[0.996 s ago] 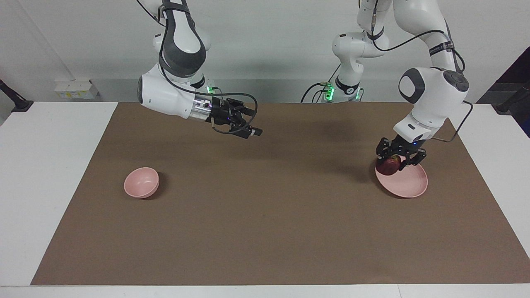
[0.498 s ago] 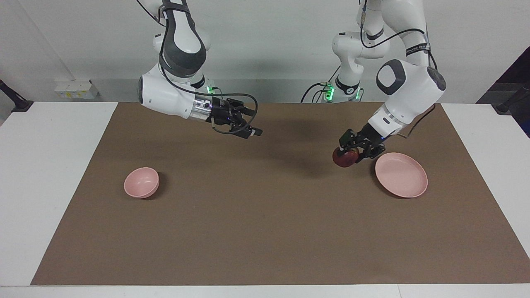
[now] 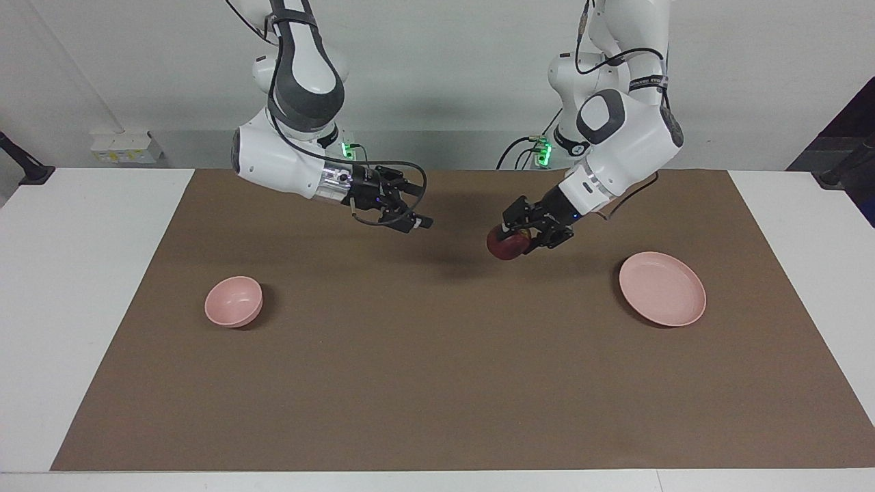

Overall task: Move apple from plate to bowl
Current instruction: 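Carry the apple toward the center while the right gripper opens toward it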

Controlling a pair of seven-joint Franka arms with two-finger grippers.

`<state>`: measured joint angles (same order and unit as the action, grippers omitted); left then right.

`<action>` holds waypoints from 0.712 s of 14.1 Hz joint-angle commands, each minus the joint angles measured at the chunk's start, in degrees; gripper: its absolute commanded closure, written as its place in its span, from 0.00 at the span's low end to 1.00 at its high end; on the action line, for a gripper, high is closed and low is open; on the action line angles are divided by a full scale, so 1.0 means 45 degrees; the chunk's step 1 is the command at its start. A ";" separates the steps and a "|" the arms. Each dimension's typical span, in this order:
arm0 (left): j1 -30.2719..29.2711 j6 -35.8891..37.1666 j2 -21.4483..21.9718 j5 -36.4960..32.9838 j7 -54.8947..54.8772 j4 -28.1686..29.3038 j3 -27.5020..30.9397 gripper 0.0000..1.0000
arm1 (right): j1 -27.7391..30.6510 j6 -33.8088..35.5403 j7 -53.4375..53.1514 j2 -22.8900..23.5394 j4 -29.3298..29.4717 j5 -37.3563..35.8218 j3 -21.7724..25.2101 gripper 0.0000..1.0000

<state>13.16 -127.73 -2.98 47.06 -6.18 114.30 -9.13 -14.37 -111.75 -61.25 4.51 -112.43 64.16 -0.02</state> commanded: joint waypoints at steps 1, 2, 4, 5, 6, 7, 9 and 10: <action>0.0045 -0.0190 0.0096 0.1160 0.0143 -0.0069 -0.0235 1.00 | -0.0205 -0.0713 0.0056 -0.0104 -0.0464 0.0333 0.0003 0.00; 0.0064 -0.0267 0.0096 0.1589 0.0143 -0.0069 -0.0353 1.00 | -0.0263 -0.0888 0.0057 -0.0084 -0.0484 0.0333 0.0003 0.00; 0.0045 -0.0792 0.0115 0.2119 0.0143 -0.0049 -0.0898 1.00 | -0.0400 -0.1280 0.0116 -0.0044 -0.0581 0.0372 0.0003 0.00; 0.0045 -0.0989 0.0154 0.2217 0.0181 -0.0030 -0.1133 1.00 | -0.0284 -0.1223 0.0832 0.0168 -0.0717 0.0642 -0.0016 0.00; 0.0045 -0.1010 0.0193 0.2412 0.0317 -0.0030 -0.1251 1.00 | -0.0264 -0.1145 0.1863 0.0422 -0.0815 0.1457 -0.0016 0.00; 0.0045 -0.1010 0.0174 0.2433 0.0434 -0.0049 -0.1291 1.00 | -0.0283 -0.1144 0.2493 0.0676 -0.0932 0.1968 -0.0016 0.00; 0.0045 -0.1010 0.0194 0.2433 0.0455 -0.0030 -0.1292 1.00 | -0.0283 -0.1125 0.2772 0.0796 -0.0933 0.2420 -0.0016 0.00; 0.0045 -0.1010 0.0194 0.2433 0.0474 -0.0030 -0.1311 1.00 | -0.0283 -0.1086 0.2811 0.0815 -0.0933 0.2500 -0.0016 0.00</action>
<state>13.16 -131.78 -2.91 57.00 -4.88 114.26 -15.17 -15.86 -116.08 -50.72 8.34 -116.16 73.11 0.06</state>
